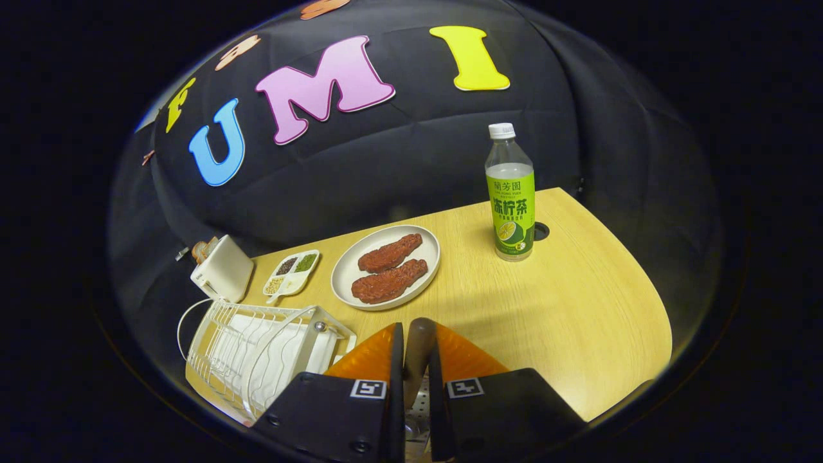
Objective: Take the plate from the dish rack, then take the spoon from the basket and place it into the plate.
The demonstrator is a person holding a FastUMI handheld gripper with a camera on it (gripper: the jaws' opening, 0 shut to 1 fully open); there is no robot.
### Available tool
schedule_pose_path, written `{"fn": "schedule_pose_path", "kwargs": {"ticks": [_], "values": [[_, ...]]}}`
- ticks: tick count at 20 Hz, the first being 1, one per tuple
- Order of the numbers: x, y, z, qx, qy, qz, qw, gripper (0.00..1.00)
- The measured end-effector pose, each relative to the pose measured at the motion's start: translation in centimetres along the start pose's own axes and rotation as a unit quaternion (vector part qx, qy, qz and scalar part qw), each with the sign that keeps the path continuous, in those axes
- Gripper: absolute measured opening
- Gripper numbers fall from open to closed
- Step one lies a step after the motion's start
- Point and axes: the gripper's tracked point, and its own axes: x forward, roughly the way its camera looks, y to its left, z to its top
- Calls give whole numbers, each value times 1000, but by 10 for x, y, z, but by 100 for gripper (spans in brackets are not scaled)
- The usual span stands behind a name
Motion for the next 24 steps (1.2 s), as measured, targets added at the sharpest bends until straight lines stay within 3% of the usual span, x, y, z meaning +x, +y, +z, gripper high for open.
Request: {"fn": "schedule_pose_path", "kwargs": {"ticks": [3, 10, 16, 21, 24], "values": [[-8, 4, 10, -19, -12, -14, 1000, 14], [-48, 42, 37, -63, -44, -6, 997, 14], [-117, 74, 72, -98, -78, -21, 992, 14], [-180, 117, 61, -81, -88, -20, 993, 14], [-202, 145, 31, -64, -81, -10, 995, 14]]}}
